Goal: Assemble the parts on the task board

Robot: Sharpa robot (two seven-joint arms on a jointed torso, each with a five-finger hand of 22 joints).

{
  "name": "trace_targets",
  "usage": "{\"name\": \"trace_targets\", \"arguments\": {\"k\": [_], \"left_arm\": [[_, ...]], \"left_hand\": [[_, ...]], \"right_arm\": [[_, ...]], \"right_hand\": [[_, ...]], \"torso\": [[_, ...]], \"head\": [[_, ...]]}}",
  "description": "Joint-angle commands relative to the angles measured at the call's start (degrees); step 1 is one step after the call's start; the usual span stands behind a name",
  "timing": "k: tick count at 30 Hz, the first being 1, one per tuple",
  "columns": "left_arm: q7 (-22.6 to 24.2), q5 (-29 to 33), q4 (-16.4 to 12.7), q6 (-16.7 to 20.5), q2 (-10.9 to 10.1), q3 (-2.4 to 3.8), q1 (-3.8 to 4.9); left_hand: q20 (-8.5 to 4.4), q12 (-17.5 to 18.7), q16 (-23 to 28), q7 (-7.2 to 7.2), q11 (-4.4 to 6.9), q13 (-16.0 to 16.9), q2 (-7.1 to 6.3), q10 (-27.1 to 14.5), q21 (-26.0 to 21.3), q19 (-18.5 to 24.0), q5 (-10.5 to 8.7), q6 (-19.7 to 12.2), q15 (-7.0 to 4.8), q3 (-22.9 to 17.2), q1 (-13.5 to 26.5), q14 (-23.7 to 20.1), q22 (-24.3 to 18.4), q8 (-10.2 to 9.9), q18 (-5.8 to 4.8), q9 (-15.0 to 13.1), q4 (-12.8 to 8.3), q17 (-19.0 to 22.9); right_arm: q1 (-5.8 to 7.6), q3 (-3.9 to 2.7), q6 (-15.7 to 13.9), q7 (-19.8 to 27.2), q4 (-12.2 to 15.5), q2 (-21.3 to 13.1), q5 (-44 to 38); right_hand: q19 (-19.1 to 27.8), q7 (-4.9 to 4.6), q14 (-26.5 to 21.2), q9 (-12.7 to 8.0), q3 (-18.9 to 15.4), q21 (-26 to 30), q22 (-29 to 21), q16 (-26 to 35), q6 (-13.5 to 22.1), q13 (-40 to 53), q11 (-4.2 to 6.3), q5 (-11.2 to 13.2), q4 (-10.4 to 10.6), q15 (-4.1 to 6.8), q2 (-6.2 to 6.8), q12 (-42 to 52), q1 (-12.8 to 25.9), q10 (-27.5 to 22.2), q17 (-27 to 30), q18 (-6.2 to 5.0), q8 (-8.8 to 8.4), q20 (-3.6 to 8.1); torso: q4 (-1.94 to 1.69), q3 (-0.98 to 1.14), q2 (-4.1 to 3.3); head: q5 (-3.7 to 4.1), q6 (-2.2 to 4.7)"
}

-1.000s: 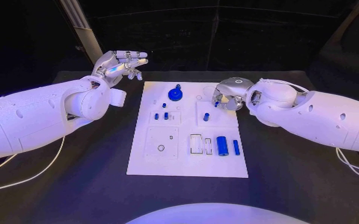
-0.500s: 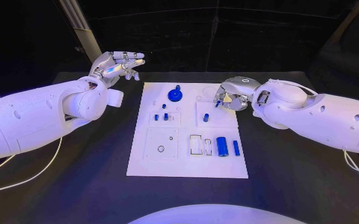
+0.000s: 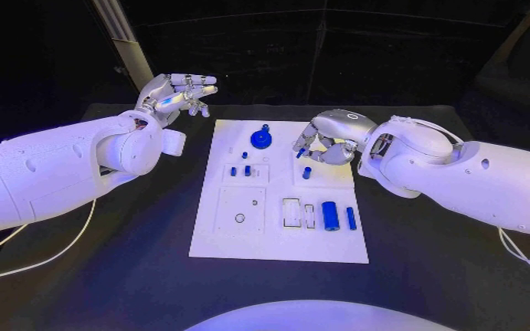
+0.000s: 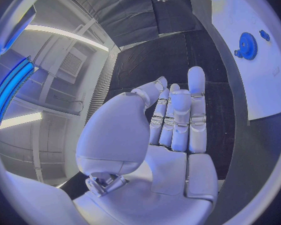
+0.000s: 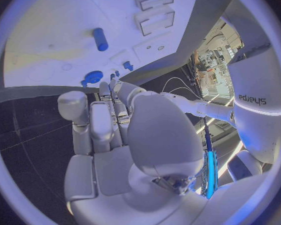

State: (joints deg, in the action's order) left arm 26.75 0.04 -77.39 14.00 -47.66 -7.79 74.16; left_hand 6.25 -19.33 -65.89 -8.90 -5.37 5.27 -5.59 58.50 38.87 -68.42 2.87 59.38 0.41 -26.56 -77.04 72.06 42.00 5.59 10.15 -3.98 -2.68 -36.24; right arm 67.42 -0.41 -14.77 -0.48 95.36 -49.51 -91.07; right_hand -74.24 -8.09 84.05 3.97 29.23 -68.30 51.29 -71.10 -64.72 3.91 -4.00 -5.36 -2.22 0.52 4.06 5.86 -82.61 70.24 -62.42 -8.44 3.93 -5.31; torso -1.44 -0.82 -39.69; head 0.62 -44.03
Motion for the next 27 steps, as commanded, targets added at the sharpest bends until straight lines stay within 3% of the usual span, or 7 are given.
{"name": "trace_targets", "arguments": {"k": [1, 8, 11, 14, 17, 21, 27], "left_arm": [[0.41, 0.22, -0.29, 0.09, 0.10, 0.04, 0.12], [0.40, 0.22, -0.65, -0.02, 0.42, 0.05, 0.18], [0.37, 0.22, -0.75, 0.01, 0.62, 0.05, 0.22], [0.34, 0.22, -0.82, 0.00, 0.85, 0.05, 0.28], [0.33, 0.22, -0.88, -0.01, 1.18, 0.05, 0.32], [0.30, 0.22, -0.89, -0.08, 1.50, 0.05, 0.34], [0.27, 0.22, -0.93, -0.14, 1.78, 0.06, 0.35]], "left_hand": [[0.05, -0.25, 0.37, -0.02, -0.04, -0.02, 0.07, -0.31, -0.32, 0.33, 0.26, 0.21, 0.17, 0.12, -0.34, -0.41, -0.07, 0.28, 0.35, 0.07, -0.31, 0.09], [0.05, -0.25, 0.37, -0.02, -0.04, -0.02, 0.07, -0.31, -0.32, 0.33, 0.26, 0.21, 0.17, 0.12, -0.34, -0.41, -0.07, 0.28, 0.35, 0.07, -0.31, 0.09], [0.05, -0.25, 0.37, -0.02, -0.04, -0.02, 0.07, -0.31, -0.32, 0.33, 0.26, 0.21, 0.17, 0.12, -0.34, -0.41, -0.07, 0.28, 0.35, 0.07, -0.31, 0.09], [0.05, -0.30, 0.39, -0.05, -0.07, -0.03, 0.04, -0.38, -0.35, 0.32, 0.25, 0.15, 0.18, 0.13, -0.35, -0.44, -0.09, 0.25, 0.35, 0.08, -0.34, 0.16], [0.05, -0.30, 0.39, -0.05, -0.07, -0.03, 0.04, -0.38, -0.35, 0.32, 0.25, 0.15, 0.18, 0.13, -0.35, -0.44, -0.09, 0.25, 0.35, 0.08, -0.34, 0.16], [0.05, -0.30, 0.39, -0.05, -0.07, -0.03, 0.04, -0.38, -0.35, 0.32, 0.25, 0.15, 0.18, 0.13, -0.35, -0.44, -0.09, 0.25, 0.35, 0.08, -0.34, 0.16], [0.05, -0.30, 0.39, -0.05, -0.07, -0.03, 0.04, -0.38, -0.35, 0.32, 0.25, 0.15, 0.18, 0.13, -0.35, -0.44, -0.09, 0.25, 0.35, 0.08, -0.34, 0.16]], "right_arm": [[0.11, -0.09, -1.55, 0.61, 0.45, 1.43, -0.61], [-0.08, 0.06, 0.24, 0.88, -1.46, 5.68, -0.46], [-0.89, 0.18, 1.51, 0.72, -2.35, 7.40, -1.58], [-1.81, 0.29, 2.68, 0.49, -3.03, 8.70, -2.95], [-2.93, 0.63, 3.80, 0.30, -3.81, 10.36, -4.50], [-3.64, 1.24, 4.73, 0.14, -4.57, 11.93, -5.79], [-4.28, 1.54, 5.78, -0.29, -5.25, 13.23, -7.30]], "right_hand": [[0.05, -0.33, 1.54, 0.02, 0.29, -0.35, 0.08, -0.38, -0.12, -0.07, -0.22, -0.40, 0.10, 0.23, 0.02, -0.26, 0.56, 0.13, -0.08, 1.16, -0.17, 0.05], [0.06, -0.35, 1.55, 0.03, 0.51, -0.39, 0.11, -0.47, -0.15, -0.06, -0.23, -0.47, 0.00, 0.23, 0.00, -0.27, 0.59, 0.16, -0.16, 1.16, -0.14, 0.04], [0.09, -0.35, 1.54, 0.03, 0.55, -0.35, 0.04, -0.43, -0.14, -0.05, -0.24, -0.49, -0.02, 0.23, -0.02, -0.27, 0.59, 0.16, -0.09, 1.14, -0.14, 0.04], [0.10, -0.35, 1.55, 0.03, 0.56, -0.35, 0.04, -0.44, -0.14, -0.05, -0.24, -0.49, -0.03, 0.23, -0.01, -0.27, 0.60, 0.16, -0.11, 1.14, -0.14, 0.04], [0.10, -0.36, 1.55, 0.03, 0.58, -0.35, 0.03, -0.47, -0.13, -0.05, -0.25, -0.50, -0.04, 0.23, -0.01, -0.28, 0.60, 0.16, -0.14, 1.14, -0.14, 0.04], [0.07, -0.37, 1.57, 0.03, 0.63, -0.40, 0.12, -0.56, -0.10, -0.05, -0.25, -0.51, -0.08, 0.22, 0.00, -0.29, 0.61, 0.15, -0.27, 1.16, -0.15, 0.04], [0.08, -0.38, 1.58, 0.02, 0.69, -0.41, 0.11, -0.58, -0.07, -0.05, -0.26, -0.53, -0.12, 0.22, 0.01, -0.30, 0.62, 0.14, -0.27, 1.15, -0.16, 0.04]], "torso": [[-0.06, -0.04, -0.02], [-0.06, -0.13, -0.05], [0.09, 0.02, -0.13], [-0.07, -0.09, -0.05], [0.10, -0.02, -0.03], [0.06, 0.05, -0.05], [0.00, 0.02, 0.00]], "head": [[-0.77, -0.20], [-2.24, -0.75], [-3.16, -0.95], [-3.58, -1.19], [-4.12, -1.41], [-4.44, -1.62], [-4.67, -1.90]]}}
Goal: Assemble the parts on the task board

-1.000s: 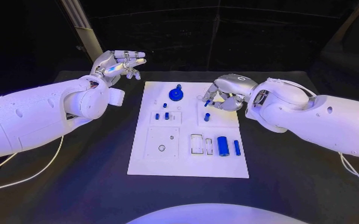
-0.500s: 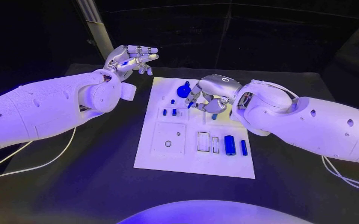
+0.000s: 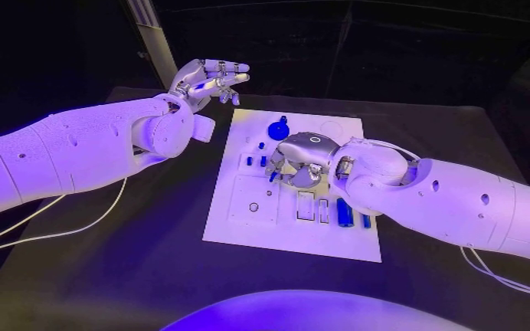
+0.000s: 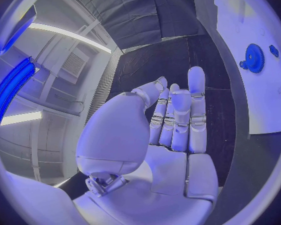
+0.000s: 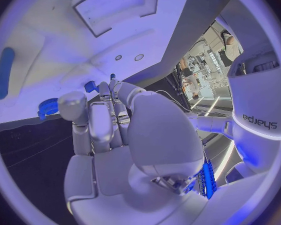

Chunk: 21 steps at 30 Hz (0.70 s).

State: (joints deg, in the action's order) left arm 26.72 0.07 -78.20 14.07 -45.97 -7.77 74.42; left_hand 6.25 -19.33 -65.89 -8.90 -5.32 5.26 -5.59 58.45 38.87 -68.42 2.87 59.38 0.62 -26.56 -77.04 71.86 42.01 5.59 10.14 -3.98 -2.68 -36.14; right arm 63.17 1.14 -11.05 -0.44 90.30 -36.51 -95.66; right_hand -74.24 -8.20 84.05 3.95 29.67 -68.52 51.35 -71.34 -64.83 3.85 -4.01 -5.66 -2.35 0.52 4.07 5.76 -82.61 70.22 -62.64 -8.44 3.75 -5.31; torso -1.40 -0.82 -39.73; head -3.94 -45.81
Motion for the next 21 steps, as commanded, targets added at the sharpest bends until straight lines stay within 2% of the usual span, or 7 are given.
{"name": "trace_targets", "arguments": {"k": [1, 21], "left_arm": [[0.28, 0.20, -0.12, -0.21, 0.10, 0.04, 0.09], [0.11, 0.20, 0.02, -0.26, 0.26, 0.04, 0.10]], "left_hand": [[0.06, -0.30, 0.39, -0.05, -0.12, -0.03, 0.05, -0.33, -0.35, 0.33, 0.25, 0.15, -0.03, 0.14, -0.35, -0.23, -0.10, 0.25, 0.36, 0.08, -0.34, 0.06], [0.07, -0.36, 0.42, -0.09, -0.16, -0.04, 0.02, -0.42, -0.40, 0.32, 0.25, 0.10, -0.01, 0.18, -0.31, -0.27, -0.13, 0.24, 0.35, 0.09, -0.32, 0.15]], "right_arm": [[-0.08, 0.01, 2.16, -0.36, -0.24, 0.33, -2.81], [-0.72, 0.10, 5.47, -0.01, -0.08, 1.40, -4.10]], "right_hand": [[0.08, -0.27, 1.58, 0.04, 0.25, -0.19, 0.05, -0.34, 0.05, 0.00, -0.25, -0.23, 0.01, 0.22, 0.00, -0.20, 0.62, 0.15, -0.05, 1.16, 0.01, 0.05], [0.03, -0.31, 1.61, 0.04, 0.37, -0.30, 0.22, -0.49, 0.11, 0.00, -0.29, -0.24, -0.02, 0.19, -0.02, -0.24, 0.76, 0.11, -0.24, 1.19, 0.00, 0.04]], "torso": [[-0.02, 0.02, 0.04], [0.02, 0.03, 0.03]], "head": [[-0.17, -0.15], [-0.96, -0.78]]}}
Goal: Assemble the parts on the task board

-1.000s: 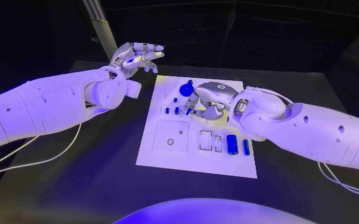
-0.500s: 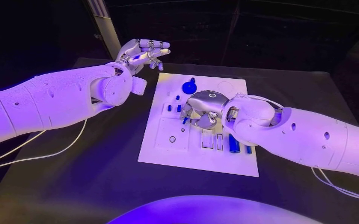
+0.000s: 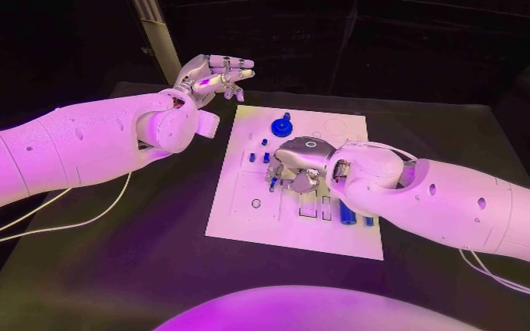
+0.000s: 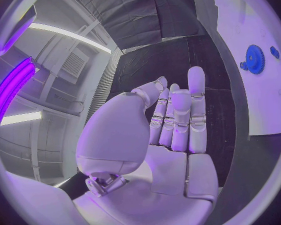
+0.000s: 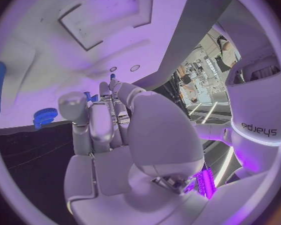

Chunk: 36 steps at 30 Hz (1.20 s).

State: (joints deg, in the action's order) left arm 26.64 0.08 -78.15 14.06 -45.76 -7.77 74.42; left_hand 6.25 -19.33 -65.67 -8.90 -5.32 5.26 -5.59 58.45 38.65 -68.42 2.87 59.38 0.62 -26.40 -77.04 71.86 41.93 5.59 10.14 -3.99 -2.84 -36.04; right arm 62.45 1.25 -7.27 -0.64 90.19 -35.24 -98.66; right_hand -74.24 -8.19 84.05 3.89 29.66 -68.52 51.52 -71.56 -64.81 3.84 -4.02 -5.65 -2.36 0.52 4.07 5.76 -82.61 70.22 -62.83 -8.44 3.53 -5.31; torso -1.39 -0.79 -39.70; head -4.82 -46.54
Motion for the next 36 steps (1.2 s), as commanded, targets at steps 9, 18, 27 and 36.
{"name": "trace_targets", "arguments": {"k": [9, 18, 27, 36], "left_arm": [[0.15, 0.19, -0.01, -0.34, 0.09, 0.04, 0.10], [0.13, 0.19, 0.01, -0.41, 0.10, 0.04, 0.10], [0.25, 0.19, -0.04, -0.39, 0.01, 0.04, 0.10], [0.25, 0.19, -0.01, -0.37, -0.07, 0.04, 0.10]], "left_hand": [[0.07, -0.36, 0.20, -0.09, -0.16, -0.04, 0.02, -0.43, -0.18, 0.32, 0.25, 0.10, -0.01, 0.01, -0.30, -0.28, -0.05, 0.24, 0.35, 0.09, -0.16, 0.05], [0.07, -0.36, 0.20, -0.09, -0.16, -0.04, 0.02, -0.43, -0.18, 0.32, 0.25, 0.10, -0.01, 0.01, -0.30, -0.28, -0.05, 0.24, 0.35, 0.09, -0.16, 0.05], [0.07, -0.36, 0.20, -0.09, -0.16, -0.04, 0.02, -0.43, -0.18, 0.32, 0.25, 0.10, -0.01, 0.01, -0.30, -0.28, -0.05, 0.24, 0.35, 0.09, -0.16, 0.05], [0.07, -0.36, 0.20, -0.09, -0.16, -0.04, 0.02, -0.43, -0.18, 0.32, 0.25, 0.10, -0.01, 0.01, -0.30, -0.28, -0.05, 0.24, 0.35, 0.09, -0.16, 0.05]], "right_arm": [[-0.39, 0.01, 2.04, -0.34, -0.16, 0.46, -2.44], [-0.68, 0.02, 2.14, -0.96, -0.31, 0.84, -4.27], [-0.78, 0.02, 2.82, -1.01, -0.44, 1.15, -5.75], [-0.81, 0.04, 3.62, -0.76, 0.04, 1.41, -6.92]], "right_hand": [[0.07, -0.37, 1.61, 0.09, 0.41, -0.27, -0.02, -0.27, 0.12, 0.02, -0.31, -0.22, -0.01, 0.17, 0.01, -0.26, 0.91, 0.08, 0.01, 1.17, 0.23, 0.02], [0.07, -0.37, 1.61, 0.09, 0.41, -0.27, -0.02, -0.27, 0.12, 0.02, -0.31, -0.22, -0.01, 0.17, 0.01, -0.26, 0.91, 0.08, 0.01, 1.17, 0.23, 0.02], [0.10, -0.37, 1.61, 0.10, 0.42, -0.28, -0.04, -0.27, 0.13, 0.03, -0.32, -0.14, -0.02, 0.14, 0.09, -0.27, 1.12, 0.09, 0.05, 1.17, 0.25, 0.00], [0.28, -0.35, 1.55, 0.10, 0.24, -0.16, -0.30, -0.22, 0.25, 0.05, -0.32, -0.09, -0.06, 0.10, 0.53, -0.35, 1.83, 0.02, 0.24, 1.12, 0.24, -0.05]], "torso": [[0.03, -0.01, 0.00], [0.05, -0.01, 0.01], [-0.01, -0.02, -0.04], [0.04, -0.03, 0.01]], "head": [[-0.25, -0.21], [-0.31, -0.34], [-0.29, -0.46], [-0.38, -0.54]]}}
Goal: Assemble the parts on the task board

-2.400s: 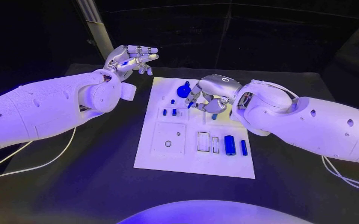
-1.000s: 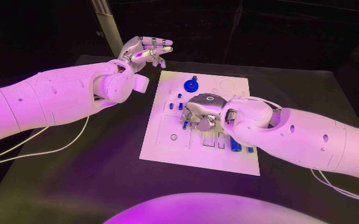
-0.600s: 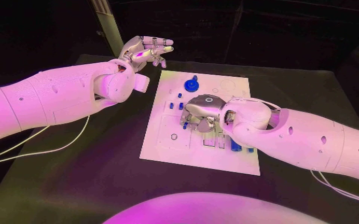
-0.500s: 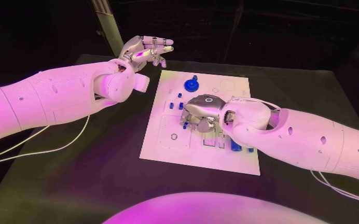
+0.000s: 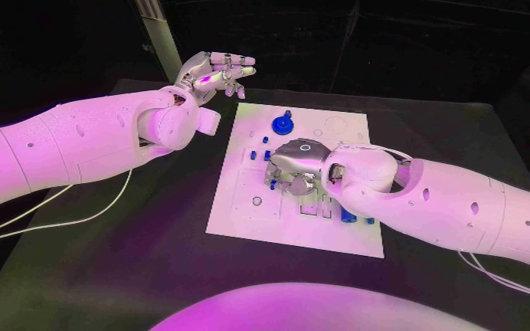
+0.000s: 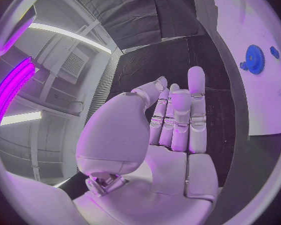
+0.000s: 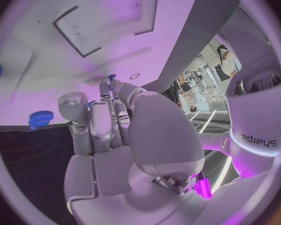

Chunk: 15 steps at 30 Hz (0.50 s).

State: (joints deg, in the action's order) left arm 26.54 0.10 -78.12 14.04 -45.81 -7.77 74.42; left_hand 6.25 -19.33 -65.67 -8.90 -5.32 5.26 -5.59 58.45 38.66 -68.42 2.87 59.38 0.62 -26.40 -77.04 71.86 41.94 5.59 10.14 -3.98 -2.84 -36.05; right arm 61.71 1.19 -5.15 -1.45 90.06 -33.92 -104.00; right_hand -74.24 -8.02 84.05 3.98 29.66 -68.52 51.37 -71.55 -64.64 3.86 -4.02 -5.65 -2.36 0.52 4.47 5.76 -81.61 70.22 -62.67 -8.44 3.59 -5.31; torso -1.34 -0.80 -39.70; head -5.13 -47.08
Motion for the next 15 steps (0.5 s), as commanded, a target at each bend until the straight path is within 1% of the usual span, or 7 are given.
{"name": "trace_targets", "arguments": {"k": [1, 5, 12, 15], "left_arm": [[0.34, 0.17, -0.03, -0.35, -0.02, 0.05, 0.10], [0.26, 0.17, 0.01, -0.34, -0.03, 0.05, 0.10], [0.14, 0.17, 0.05, -0.40, -0.02, 0.05, 0.10], [0.09, 0.17, 0.07, -0.47, -0.01, 0.05, 0.10]], "left_hand": [[0.07, -0.37, 0.21, -0.09, -0.16, -0.04, 0.02, -0.43, -0.18, 0.32, 0.25, 0.11, -0.01, 0.02, -0.31, -0.28, -0.06, 0.24, 0.35, 0.09, -0.16, 0.07], [0.07, -0.37, 0.21, -0.09, -0.16, -0.04, 0.02, -0.43, -0.18, 0.32, 0.25, 0.11, -0.01, 0.02, -0.31, -0.28, -0.06, 0.24, 0.35, 0.09, -0.16, 0.07], [0.07, -0.37, 0.21, -0.09, -0.16, -0.04, 0.02, -0.43, -0.18, 0.32, 0.25, 0.11, -0.01, 0.02, -0.31, -0.28, -0.06, 0.24, 0.35, 0.09, -0.16, 0.07], [0.09, -0.53, 0.27, -0.12, -0.20, -0.06, 0.03, -0.60, -0.28, 0.32, 0.25, 0.04, 0.04, 0.06, -0.28, -0.37, -0.12, 0.23, 0.34, 0.10, -0.15, 0.26]], "right_arm": [[-0.07, 0.10, 1.56, 0.10, 0.21, 0.11, -1.64], [-0.07, 0.12, 1.51, 0.35, 0.25, 0.10, -1.18], [-0.08, 0.13, 1.09, 0.59, 0.17, 0.00, -0.29], [-0.08, 0.13, 0.61, 0.67, -0.07, -0.02, 0.16]], "right_hand": [[0.33, -0.52, 1.53, 0.01, 0.09, -0.14, -0.20, -0.23, 0.17, 0.03, -0.34, -0.23, 0.00, 0.08, 0.33, -0.40, 1.18, -0.06, 0.12, 1.11, 0.16, -0.07], [0.38, -0.59, 1.56, -0.06, -1.04, -0.19, -0.12, -0.54, 0.81, -0.01, -0.47, -1.30, 0.54, -0.06, 1.30, -0.73, 3.10, -0.56, -0.14, 1.13, 0.06, -0.21], [0.53, -0.77, 1.51, -0.13, -2.01, -0.06, -0.36, -0.68, 1.71, -0.09, -0.74, -1.94, 0.92, -0.24, 1.94, -1.27, 4.40, -1.52, -0.09, 1.08, 0.02, -0.35], [1.06, -1.23, 1.30, -0.23, -2.32, 0.58, -1.39, -0.35, 2.80, -0.28, -1.30, -2.30, 1.01, -0.67, 2.41, -2.15, 4.95, -3.60, 0.46, 0.93, -0.09, -0.61]], "torso": [[-0.01, -0.02, 0.01], [0.03, -0.03, 0.02], [-0.03, -0.02, 0.01], [-0.04, -0.03, 0.07]], "head": [[-0.07, 0.00], [-0.06, -0.07], [0.04, -0.21], [0.07, -0.15]]}}
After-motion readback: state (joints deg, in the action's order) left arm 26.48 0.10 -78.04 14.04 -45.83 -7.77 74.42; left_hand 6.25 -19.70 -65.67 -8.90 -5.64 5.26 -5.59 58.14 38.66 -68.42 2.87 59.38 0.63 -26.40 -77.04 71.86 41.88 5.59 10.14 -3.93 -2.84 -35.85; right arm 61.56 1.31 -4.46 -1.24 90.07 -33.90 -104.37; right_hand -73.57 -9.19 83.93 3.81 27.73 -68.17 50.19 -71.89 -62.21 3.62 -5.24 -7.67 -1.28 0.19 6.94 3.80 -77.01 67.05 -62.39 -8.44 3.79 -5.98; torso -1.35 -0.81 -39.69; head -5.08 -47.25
